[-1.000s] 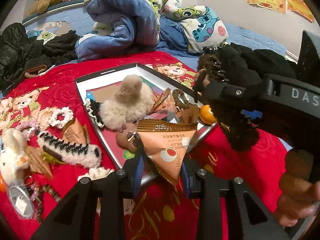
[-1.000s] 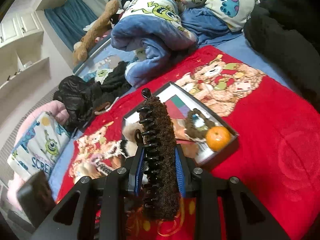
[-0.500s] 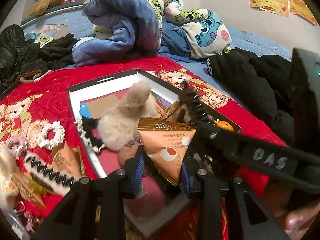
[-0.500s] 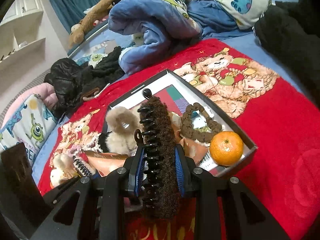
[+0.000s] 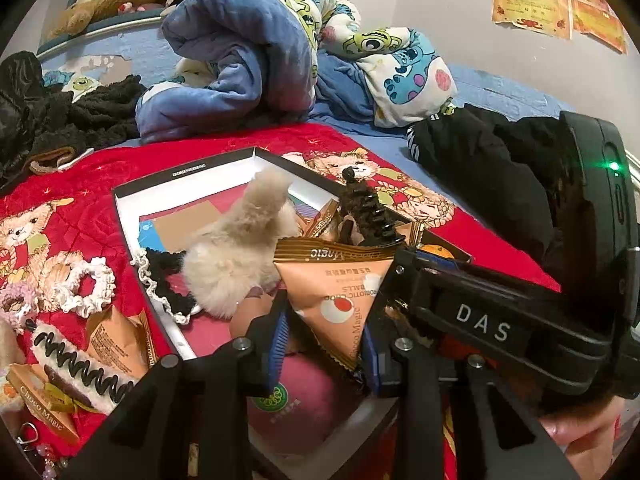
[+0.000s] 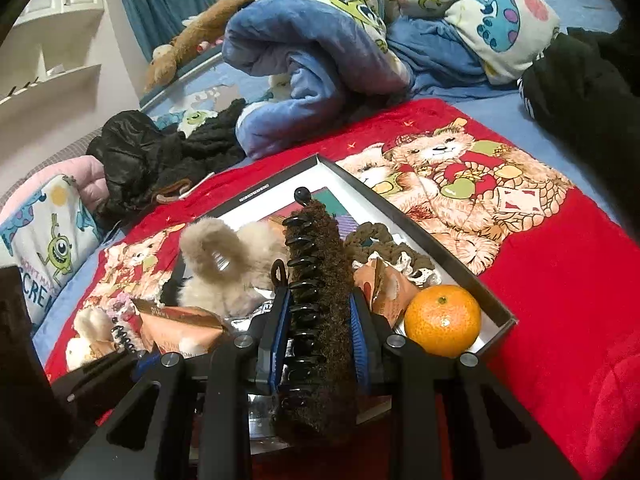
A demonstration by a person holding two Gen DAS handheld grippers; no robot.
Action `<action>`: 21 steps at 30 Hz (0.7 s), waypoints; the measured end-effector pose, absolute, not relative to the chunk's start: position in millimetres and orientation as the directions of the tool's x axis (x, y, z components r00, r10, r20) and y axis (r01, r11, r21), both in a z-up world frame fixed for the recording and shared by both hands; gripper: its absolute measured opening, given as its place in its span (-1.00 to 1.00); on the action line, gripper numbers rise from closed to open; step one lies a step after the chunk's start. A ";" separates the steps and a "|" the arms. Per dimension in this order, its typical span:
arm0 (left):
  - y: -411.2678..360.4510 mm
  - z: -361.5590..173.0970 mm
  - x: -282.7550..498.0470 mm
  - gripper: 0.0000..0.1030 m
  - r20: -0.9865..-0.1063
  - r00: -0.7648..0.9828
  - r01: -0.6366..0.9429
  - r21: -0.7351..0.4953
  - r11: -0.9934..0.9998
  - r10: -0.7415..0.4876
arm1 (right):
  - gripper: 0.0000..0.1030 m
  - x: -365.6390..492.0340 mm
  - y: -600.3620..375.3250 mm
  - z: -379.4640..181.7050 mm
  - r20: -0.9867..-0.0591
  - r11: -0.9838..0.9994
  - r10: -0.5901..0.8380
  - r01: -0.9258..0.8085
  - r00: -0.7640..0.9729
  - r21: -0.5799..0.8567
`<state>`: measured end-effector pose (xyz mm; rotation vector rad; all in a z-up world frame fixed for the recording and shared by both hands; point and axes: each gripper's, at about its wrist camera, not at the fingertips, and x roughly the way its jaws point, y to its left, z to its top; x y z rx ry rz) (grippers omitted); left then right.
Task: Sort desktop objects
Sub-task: 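Lower both tools into the black box holding the claw clip and snack packet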
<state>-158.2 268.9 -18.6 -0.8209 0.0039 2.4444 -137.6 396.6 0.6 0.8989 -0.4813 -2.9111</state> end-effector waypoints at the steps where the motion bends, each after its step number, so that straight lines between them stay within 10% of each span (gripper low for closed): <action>1: 269.9 -18.7 -157.2 -0.36 -0.556 -0.663 -0.507 -0.159 -0.847 0.501 | -0.48 -136.9 395.7 0.7 -0.538 -0.951 -0.142 -0.036 -0.831 0.307; 21: 267.3 -18.3 -145.2 -0.36 -0.530 -0.693 -0.510 -0.119 -0.852 0.489 | -0.48 -126.3 391.8 1.1 -0.496 -0.953 -0.148 -0.012 -0.856 0.304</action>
